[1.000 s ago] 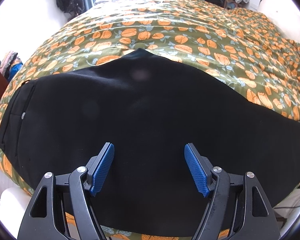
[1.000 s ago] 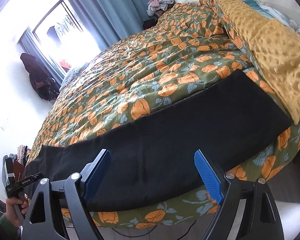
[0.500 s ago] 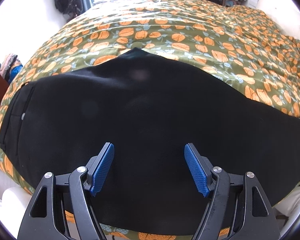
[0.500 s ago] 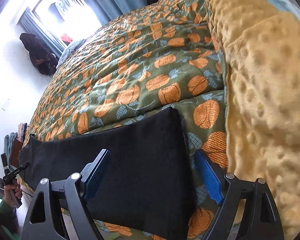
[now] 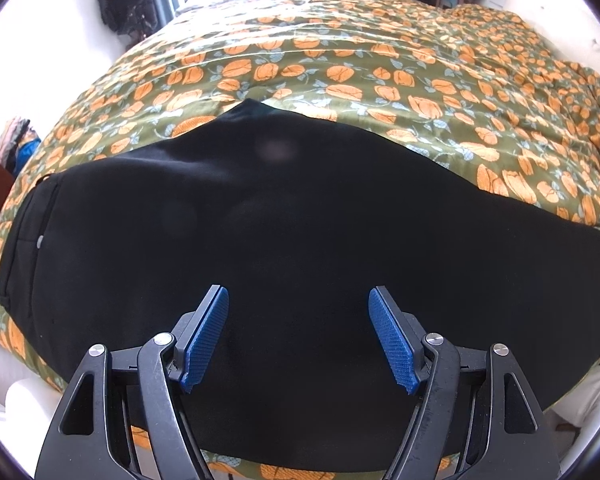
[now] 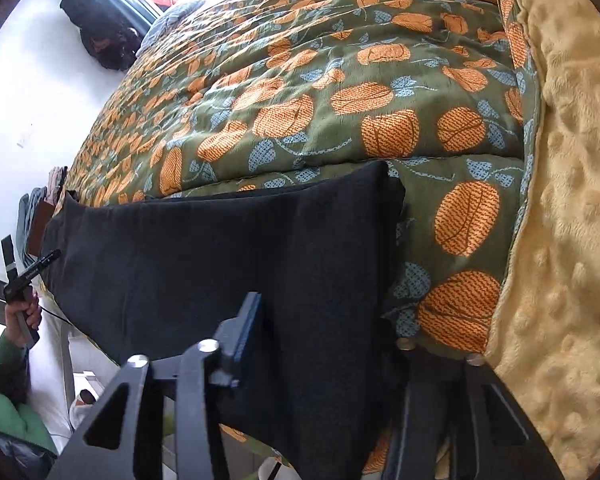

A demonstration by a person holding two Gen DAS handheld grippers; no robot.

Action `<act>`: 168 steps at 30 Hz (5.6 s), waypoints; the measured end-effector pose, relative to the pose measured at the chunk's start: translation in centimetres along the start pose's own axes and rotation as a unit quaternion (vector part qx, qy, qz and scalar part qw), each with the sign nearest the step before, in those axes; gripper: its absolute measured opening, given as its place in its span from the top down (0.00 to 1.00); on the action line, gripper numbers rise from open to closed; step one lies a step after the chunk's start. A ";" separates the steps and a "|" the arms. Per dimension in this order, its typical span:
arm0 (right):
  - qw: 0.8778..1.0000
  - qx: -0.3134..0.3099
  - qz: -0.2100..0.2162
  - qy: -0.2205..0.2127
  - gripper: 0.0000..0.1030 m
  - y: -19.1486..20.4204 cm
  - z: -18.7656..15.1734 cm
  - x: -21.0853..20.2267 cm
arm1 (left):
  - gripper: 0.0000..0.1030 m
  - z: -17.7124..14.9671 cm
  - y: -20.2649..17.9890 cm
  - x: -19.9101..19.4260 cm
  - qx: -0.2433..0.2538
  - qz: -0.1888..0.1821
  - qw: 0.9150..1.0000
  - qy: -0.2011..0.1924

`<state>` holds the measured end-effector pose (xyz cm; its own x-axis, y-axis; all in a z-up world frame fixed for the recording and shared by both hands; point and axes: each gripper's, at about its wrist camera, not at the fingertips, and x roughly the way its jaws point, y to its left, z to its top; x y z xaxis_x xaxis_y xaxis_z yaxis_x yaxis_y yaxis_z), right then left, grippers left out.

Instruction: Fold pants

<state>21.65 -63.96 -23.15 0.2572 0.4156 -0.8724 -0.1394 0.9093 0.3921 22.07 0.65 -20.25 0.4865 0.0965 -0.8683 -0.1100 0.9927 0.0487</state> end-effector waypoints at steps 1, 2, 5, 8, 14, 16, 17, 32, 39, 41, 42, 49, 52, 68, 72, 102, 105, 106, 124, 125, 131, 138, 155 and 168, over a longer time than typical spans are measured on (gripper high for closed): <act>1.000 0.005 0.010 0.001 0.83 -0.2 0.0 -0.2 | 0.27 0.0 0.0 0.0 0.001 0.000 1.000 -0.001; 1.000 0.013 0.020 0.000 0.84 -0.3 -0.1 -0.4 | 0.27 0.0 0.0 -0.1 0.000 0.000 1.000 -0.001; 0.999 0.018 0.028 -0.001 0.86 0.1 -0.5 -0.7 | 0.27 0.0 0.3 -0.1 -0.008 -0.003 1.000 -0.001; 0.996 0.044 0.075 -0.030 0.88 0.5 -1.0 -1.6 | 0.27 0.0 0.4 -0.3 -0.009 -0.004 1.000 -0.003; 0.971 0.084 0.200 -0.096 0.88 3.7 -2.3 -4.3 | 0.27 -0.1 0.7 -0.6 -0.014 -0.010 1.000 -0.004; 0.957 0.091 0.249 -0.115 0.88 6.0 -2.5 -4.8 | 0.27 -0.1 0.9 -0.9 -0.021 -0.016 1.000 -0.005; 0.949 0.094 0.273 -0.123 0.88 7.3 -2.5 -4.9 | 0.27 -0.1 1.0 -1.1 -0.027 -0.021 0.999 -0.006; 0.938 0.018 0.334 -0.087 0.77 38.8 0.3 11.6 | 0.27 -1.3 8.9 -5.2 -0.112 -0.042 0.992 -0.033; 0.967 -0.168 0.173 -0.078 0.20 46.2 -4.1 12.3 | 0.27 -1.7 8.6 -5.7 -0.106 -0.124 0.986 -0.027; 0.969 -0.174 0.143 -0.107 0.12 43.5 -6.2 9.9 | 0.38 -1.3 6.3 -5.1 -0.078 -0.163 0.983 -0.019; 0.971 -0.166 0.125 -0.118 0.10 41.7 -7.4 8.8 | 0.44 -1.0 4.8 -4.7 -0.057 -0.179 0.982 -0.014; 0.988 -0.052 0.056 -0.138 0.10 31.2 -11.2 5.7 | 0.59 0.4 -2.0 -1.8 0.031 -0.156 0.987 0.017; 0.986 -0.010 0.058 -0.154 0.10 29.2 -11.0 5.0 | 0.94 0.3 -3.2 -1.2 0.055 -0.137 0.989 0.025; 0.981 0.003 0.037 -0.191 0.10 28.7 -9.6 4.6 | 0.95 -2.0 -1.8 -1.5 0.050 -0.097 0.994 0.016; 0.981 -0.029 0.046 -0.188 0.10 29.8 -8.6 5.7 | 0.94 -2.0 -1.8 -1.4 0.053 -0.095 0.994 0.016; 0.982 -0.008 0.033 -0.185 0.08 28.5 -8.6 5.9 | 0.27 -0.5 0.6 0.2 -0.032 -0.117 0.991 0.059; 0.982 -0.014 0.032 -0.183 0.08 28.7 -8.7 6.0 | 0.25 -0.7 0.1 0.2 -0.016 -0.110 0.992 0.057; 0.983 -0.016 0.032 -0.182 0.08 28.8 -8.7 6.1 | 0.25 -0.7 -0.1 0.3 -0.010 -0.106 0.993 0.058; 0.984 -0.012 0.037 -0.174 0.08 28.7 -8.8 6.6 | 0.26 -0.7 -0.8 0.6 0.014 -0.094 0.994 0.055; 0.984 -0.012 0.037 -0.173 0.08 28.7 -8.8 6.6 | 0.28 -0.7 -0.8 0.5 0.014 -0.093 0.994 0.054; 0.984 -0.010 0.038 -0.173 0.08 28.7 -8.8 6.6 | 0.42 -0.7 -0.6 0.4 0.009 -0.091 0.994 0.053; 0.984 -0.012 0.038 -0.174 0.08 28.7 -8.8 6.7 | 0.79 -0.7 -0.4 0.2 0.012 -0.086 0.995 0.048; 0.981 -0.008 0.034 -0.192 0.08 28.4 -8.6 5.8 | 0.94 1.1 -1.3 -5.7 0.044 -0.107 0.993 -0.024; 0.978 -0.007 0.034 -0.204 0.08 28.3 -8.7 5.4 | 0.94 1.3 -1.6 -6.7 0.055 -0.104 0.992 -0.034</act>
<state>10.80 -36.14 -19.23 0.6064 0.4506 -0.6552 -0.1807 0.8804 0.4384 20.11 -1.50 -13.90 0.5461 -0.1106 -0.8304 0.0919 0.9932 -0.0718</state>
